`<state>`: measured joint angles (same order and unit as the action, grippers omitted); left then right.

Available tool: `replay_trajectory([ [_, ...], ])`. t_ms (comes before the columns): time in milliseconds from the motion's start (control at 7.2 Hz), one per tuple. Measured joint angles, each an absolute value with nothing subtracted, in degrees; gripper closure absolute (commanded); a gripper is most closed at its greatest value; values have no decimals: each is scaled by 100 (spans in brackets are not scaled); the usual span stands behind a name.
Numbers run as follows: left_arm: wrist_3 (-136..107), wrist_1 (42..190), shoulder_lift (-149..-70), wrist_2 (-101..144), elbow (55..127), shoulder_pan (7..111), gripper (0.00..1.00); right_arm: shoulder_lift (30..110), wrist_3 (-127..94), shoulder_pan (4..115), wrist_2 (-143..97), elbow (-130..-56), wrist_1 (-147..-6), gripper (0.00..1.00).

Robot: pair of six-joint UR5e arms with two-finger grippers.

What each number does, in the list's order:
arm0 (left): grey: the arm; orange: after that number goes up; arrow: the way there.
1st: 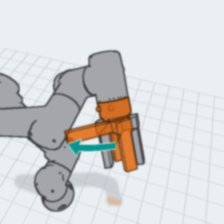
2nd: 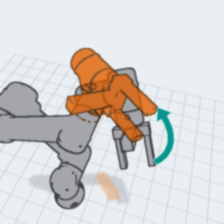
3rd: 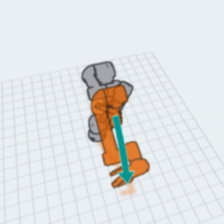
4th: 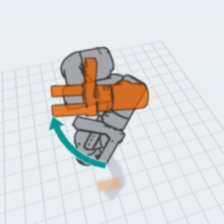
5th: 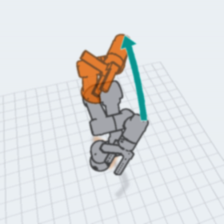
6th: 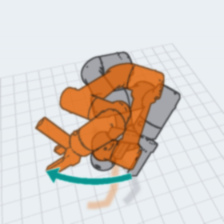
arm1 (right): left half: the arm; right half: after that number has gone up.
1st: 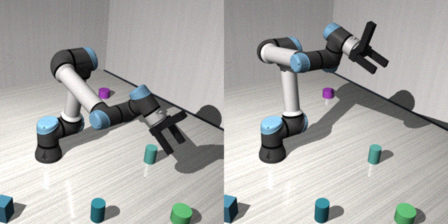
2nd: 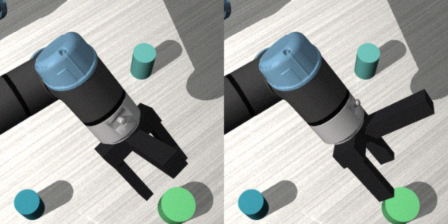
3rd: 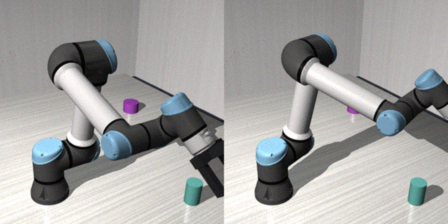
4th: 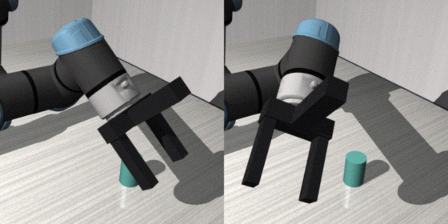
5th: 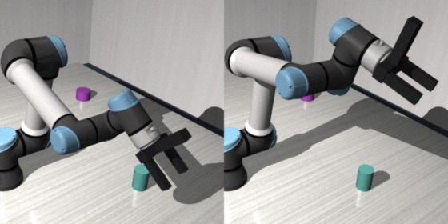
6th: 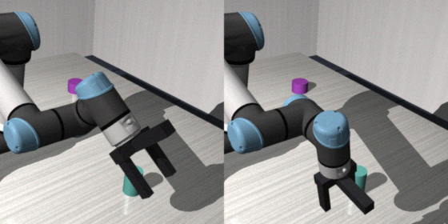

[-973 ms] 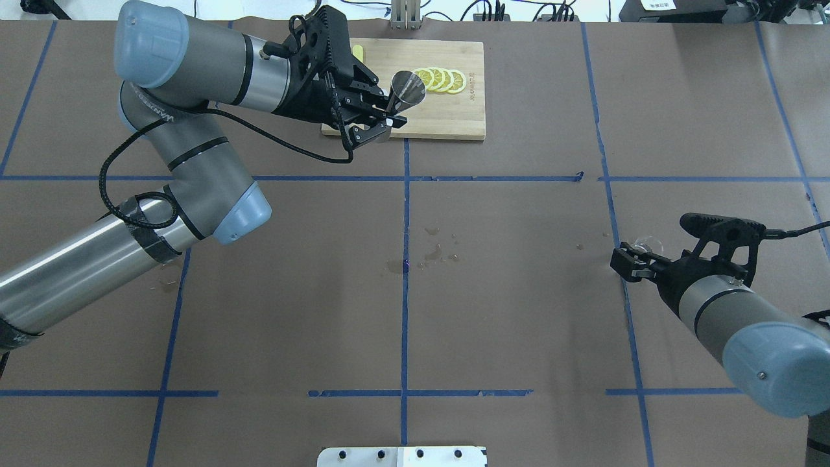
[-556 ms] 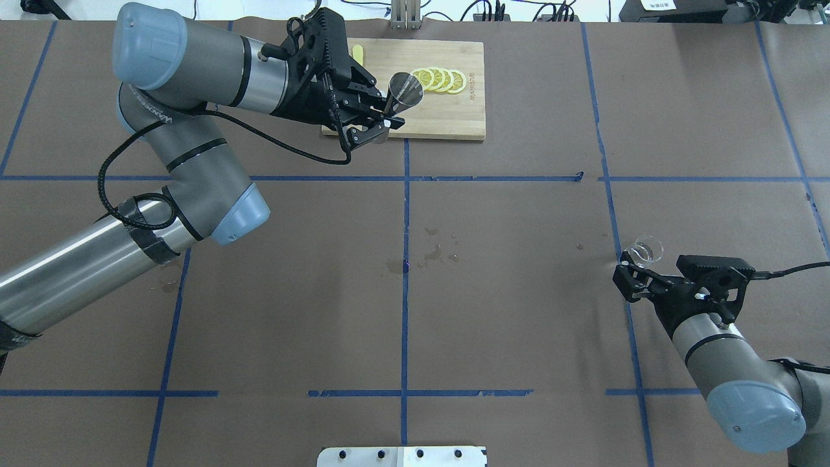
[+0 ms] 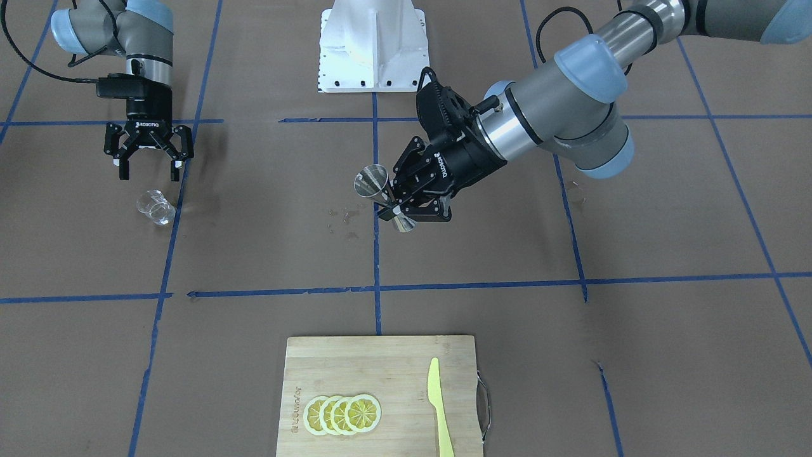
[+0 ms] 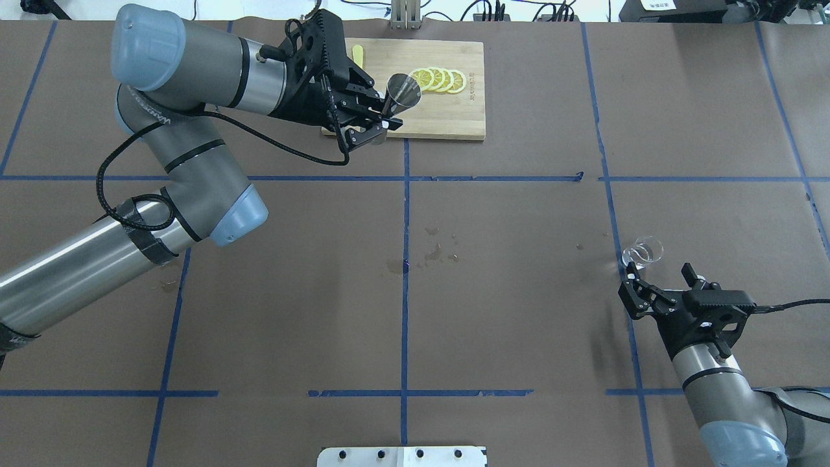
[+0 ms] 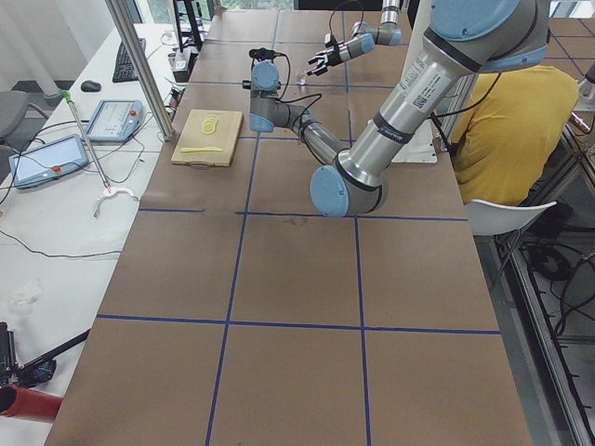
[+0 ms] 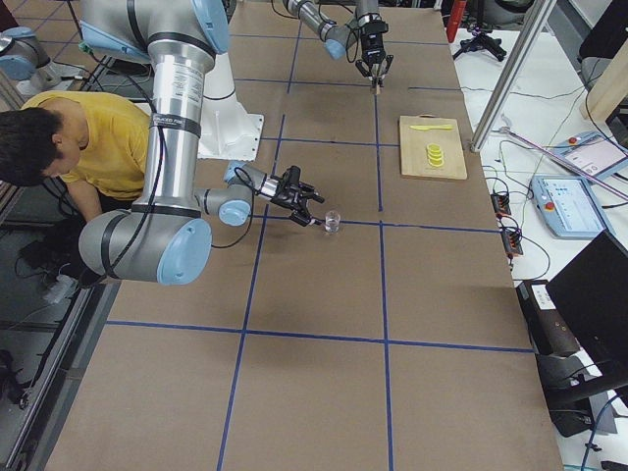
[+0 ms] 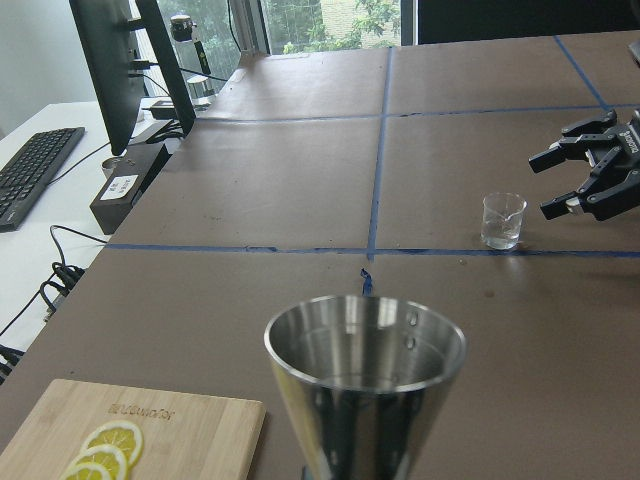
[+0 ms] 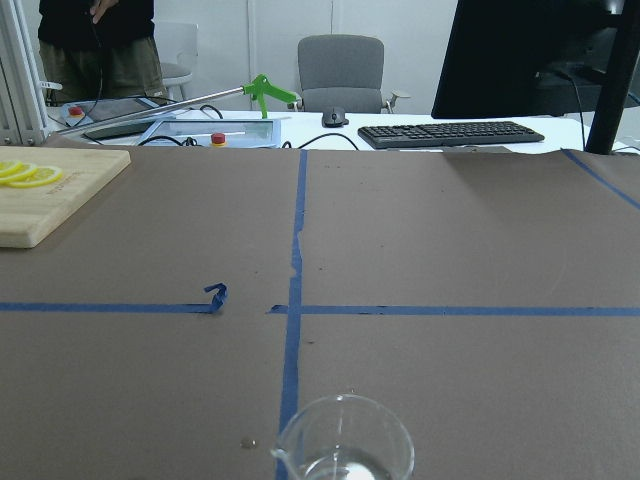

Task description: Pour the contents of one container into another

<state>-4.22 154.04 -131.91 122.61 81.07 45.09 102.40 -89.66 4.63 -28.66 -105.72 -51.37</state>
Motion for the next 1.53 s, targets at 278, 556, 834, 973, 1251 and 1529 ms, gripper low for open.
replay_trajectory([
  [278, -422, 15407, -13156, 12261, 8126, 4509, 100, 9890, -9063, 427, -2623, -10099, -5128, 0],
  [556, -422, 15413, -13150, 12261, 8129, 4509, 100, 9768, -9072, 436, -2568, -9851, -5126, 0],
  [834, -422, 15416, -13146, 12261, 8130, 4509, 100, 9755, -9070, 454, -2566, -9766, -5126, 0],
  [973, -422, 15416, -13143, 12261, 8130, 4509, 100, 9745, -9068, 487, -2566, -9754, -5126, 0],
  [1251, -422, 15416, -13140, 12258, 8130, 4509, 100, 9740, -9054, 629, -2568, -9711, -5132, 0],
  [1529, -422, 15416, -13140, 12257, 8130, 4509, 100, 9720, -9033, 762, -2574, -9666, -5135, 0],
])
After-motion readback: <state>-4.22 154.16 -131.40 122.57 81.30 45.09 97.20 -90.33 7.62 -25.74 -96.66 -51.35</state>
